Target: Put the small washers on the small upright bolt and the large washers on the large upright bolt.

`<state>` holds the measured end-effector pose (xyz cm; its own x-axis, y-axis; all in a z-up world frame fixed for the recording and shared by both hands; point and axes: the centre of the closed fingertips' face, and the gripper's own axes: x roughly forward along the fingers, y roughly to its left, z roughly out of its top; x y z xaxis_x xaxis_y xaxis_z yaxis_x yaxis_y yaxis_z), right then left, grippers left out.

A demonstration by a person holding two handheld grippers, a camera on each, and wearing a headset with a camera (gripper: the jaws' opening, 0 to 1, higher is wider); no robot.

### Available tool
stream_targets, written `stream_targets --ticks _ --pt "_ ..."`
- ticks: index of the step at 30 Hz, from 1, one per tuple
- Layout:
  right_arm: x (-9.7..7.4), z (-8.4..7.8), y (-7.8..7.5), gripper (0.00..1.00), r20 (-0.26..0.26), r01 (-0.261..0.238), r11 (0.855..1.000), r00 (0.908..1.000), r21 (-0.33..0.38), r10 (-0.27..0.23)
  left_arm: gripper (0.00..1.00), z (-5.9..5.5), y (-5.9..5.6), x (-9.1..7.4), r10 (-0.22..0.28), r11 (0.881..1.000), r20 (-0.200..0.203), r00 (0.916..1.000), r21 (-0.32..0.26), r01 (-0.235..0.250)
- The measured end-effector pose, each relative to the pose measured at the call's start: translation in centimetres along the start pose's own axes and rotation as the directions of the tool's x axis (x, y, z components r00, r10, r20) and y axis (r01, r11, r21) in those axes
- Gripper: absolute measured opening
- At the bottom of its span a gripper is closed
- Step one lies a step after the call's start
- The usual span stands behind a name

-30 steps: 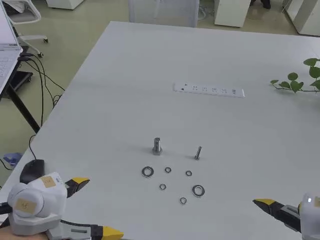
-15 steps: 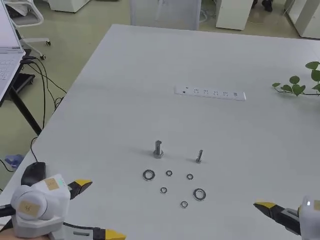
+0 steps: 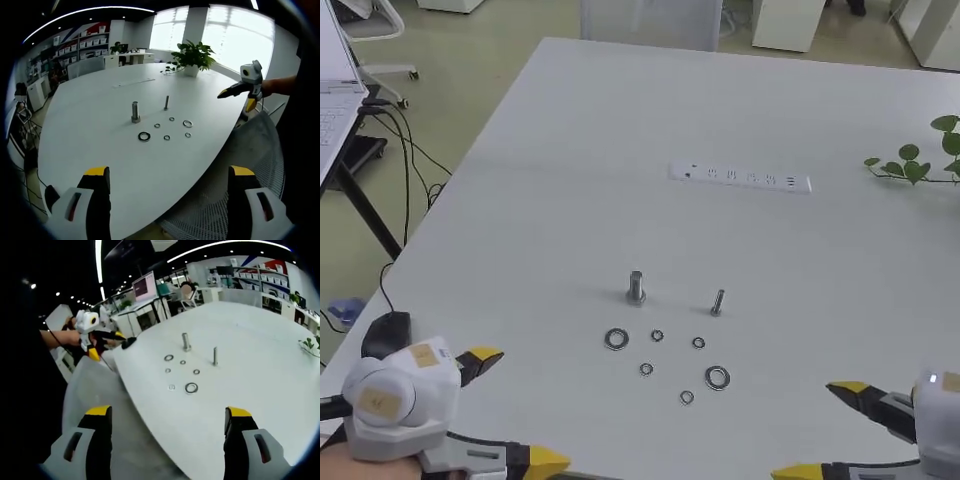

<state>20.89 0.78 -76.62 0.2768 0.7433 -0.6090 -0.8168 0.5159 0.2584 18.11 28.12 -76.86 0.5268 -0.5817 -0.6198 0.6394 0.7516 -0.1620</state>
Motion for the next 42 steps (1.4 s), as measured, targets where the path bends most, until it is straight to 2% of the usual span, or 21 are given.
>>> stream_targets --ticks 4,6,12,21,33,42 --pt "0.2 0.8 -0.3 0.94 -0.004 0.000 1.000 1.0000 -0.012 0.000 0.98 0.1 -0.1 0.1 -0.005 1.000 -0.001 1.0000 0.002 0.005" --pt "0.3 0.9 -0.4 0.92 -0.031 -0.005 1.000 0.9995 -0.021 0.004 0.98 0.2 0.0 0.1 -0.002 1.000 0.002 1.0000 0.001 0.002" --pt "0.7 1.9 -1.2 0.87 -0.058 0.002 0.998 0.9983 -0.055 -0.006 0.98 0.2 0.2 0.2 -0.001 1.000 0.003 1.0000 0.003 0.001" --pt "1.7 3.5 -2.2 0.85 -0.101 -0.004 0.994 0.9949 -0.113 -0.007 0.96 0.4 0.1 0.2 -0.009 1.000 0.008 0.9999 0.013 0.009" --pt "3.5 3.9 -2.6 0.81 -0.165 -0.028 0.979 0.9863 -0.200 -0.006 0.97 0.1 0.2 0.2 -0.006 1.000 0.003 1.0000 0.010 0.006" --pt "5.0 3.7 -2.6 0.79 -0.230 -0.067 0.962 0.9731 -0.264 0.004 0.97 0.0 0.1 0.3 -0.010 1.000 0.003 0.9999 0.010 0.010"
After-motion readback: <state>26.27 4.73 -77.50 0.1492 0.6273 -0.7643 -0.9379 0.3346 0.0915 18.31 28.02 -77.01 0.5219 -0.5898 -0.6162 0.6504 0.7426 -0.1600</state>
